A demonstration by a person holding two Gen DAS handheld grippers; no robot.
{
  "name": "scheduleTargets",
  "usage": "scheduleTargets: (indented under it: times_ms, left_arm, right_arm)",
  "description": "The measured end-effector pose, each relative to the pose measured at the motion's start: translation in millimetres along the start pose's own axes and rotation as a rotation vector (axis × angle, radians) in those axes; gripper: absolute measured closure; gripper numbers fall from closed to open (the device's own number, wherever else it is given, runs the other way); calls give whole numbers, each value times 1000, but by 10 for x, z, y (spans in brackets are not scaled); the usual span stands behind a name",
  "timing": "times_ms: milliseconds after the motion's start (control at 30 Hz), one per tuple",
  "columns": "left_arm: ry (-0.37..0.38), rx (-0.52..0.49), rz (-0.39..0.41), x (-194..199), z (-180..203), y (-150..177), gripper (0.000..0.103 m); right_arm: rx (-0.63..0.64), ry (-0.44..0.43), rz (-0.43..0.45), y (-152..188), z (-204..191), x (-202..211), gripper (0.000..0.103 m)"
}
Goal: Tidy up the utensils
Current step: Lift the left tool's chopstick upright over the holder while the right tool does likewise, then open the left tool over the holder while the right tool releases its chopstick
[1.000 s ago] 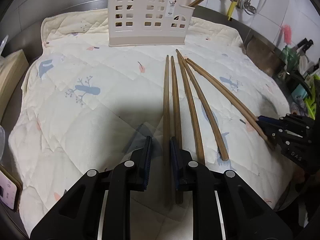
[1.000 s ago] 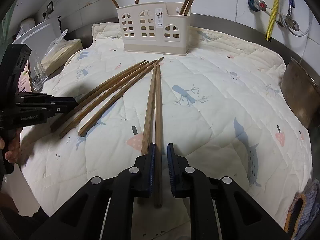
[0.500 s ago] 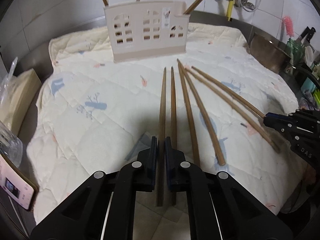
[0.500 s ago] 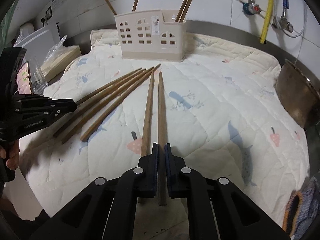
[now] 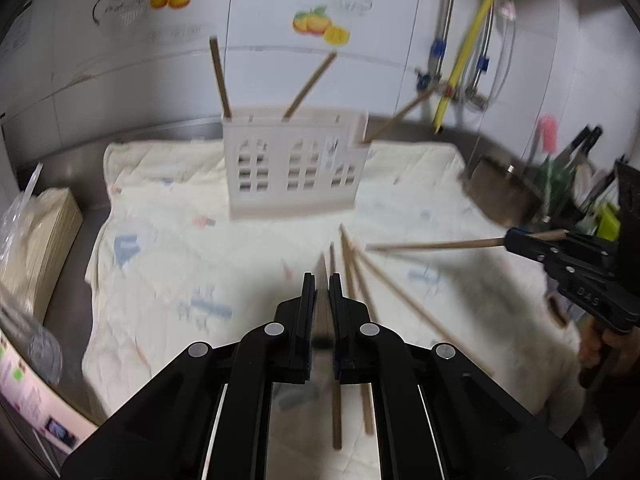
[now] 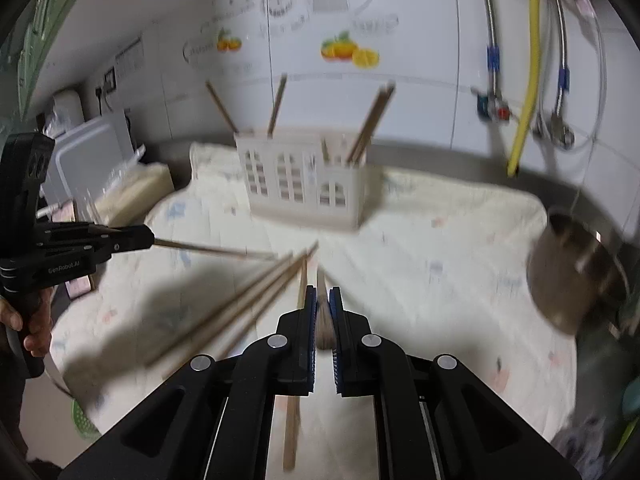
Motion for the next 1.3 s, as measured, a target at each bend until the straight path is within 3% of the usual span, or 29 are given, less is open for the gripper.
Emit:
scheduleTargets:
  times_ms: [300,600,933,1100,1300]
  left_arm:
    - [24,-41,21,-113,-7,-445,97]
    - [42,-100,97,-57,-14,-1247,97]
    - [-29,-167,217,-9,-59,-2134,97]
    - [-92,-174,201,-287,-196,-2204,97]
    - [-87,-73,101,-724,-481,-1941,97]
  right_arm:
    - [17,-42,44,-639,42,-183,96]
    - [30,-89,69,-1382,108,-336,96]
    - [25,-78,118,-2008,236,-462,96]
    - [31,-66,111,-2063,224,-652,96]
    - [32,-61,63,-1923,209,-957,96]
Point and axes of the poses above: each gripper's, at about its wrist camera, not at the fingertips, and x roughly against the way its jaws point, z to its right, y to its underside, the point moved 6 cm from there along -x, roughly the way its jaws point, and after that the axes turned 14 degrees about z, right-handed, at the moved point
